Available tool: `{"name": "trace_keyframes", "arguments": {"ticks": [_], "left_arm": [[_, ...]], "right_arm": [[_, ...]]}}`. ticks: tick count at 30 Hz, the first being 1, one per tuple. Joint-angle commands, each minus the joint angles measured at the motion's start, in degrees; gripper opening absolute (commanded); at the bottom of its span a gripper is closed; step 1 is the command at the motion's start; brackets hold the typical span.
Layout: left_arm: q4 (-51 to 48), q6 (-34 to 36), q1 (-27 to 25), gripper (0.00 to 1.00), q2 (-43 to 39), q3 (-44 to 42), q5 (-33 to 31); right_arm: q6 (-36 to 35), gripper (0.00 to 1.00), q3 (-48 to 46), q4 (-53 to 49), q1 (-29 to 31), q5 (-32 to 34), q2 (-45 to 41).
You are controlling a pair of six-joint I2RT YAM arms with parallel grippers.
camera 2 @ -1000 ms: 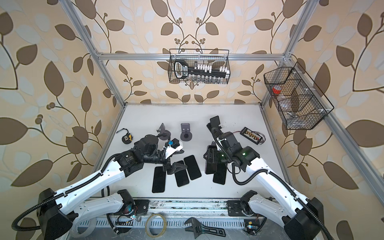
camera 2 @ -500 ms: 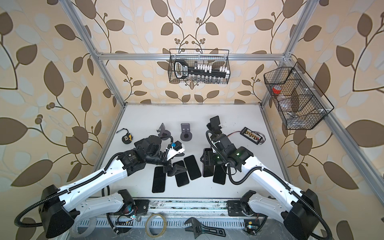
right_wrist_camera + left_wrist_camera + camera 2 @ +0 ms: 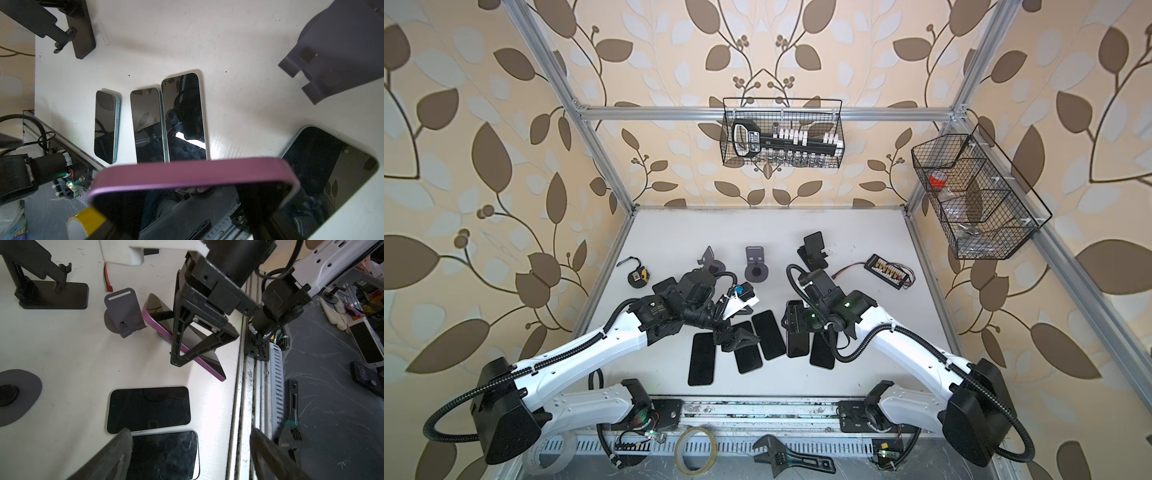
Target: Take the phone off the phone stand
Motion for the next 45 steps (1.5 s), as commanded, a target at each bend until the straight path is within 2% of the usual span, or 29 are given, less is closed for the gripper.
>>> {"name": "trace_keyframes", "arguments": {"ticks": [1,23,45], "left_arm": [[-0.52,0.79,-0.64,0.88,-0.39,2.28,-0.54],[-2.09,0.05,-0.69,0.88,1.4,3.19,-2.22],[-3.9,-1.16,-0.72,0.89,3.48,4.72,-3.87]], "right_arm": [[0.22,0.49,0.49,1.23,0.6,1.28,1.54],[-0.5,0.5,6.46,0.72,1.53,4.85,13.5],[-1.7,0.5,14.14,-5.82,2.1,11.31,24.89]]}}
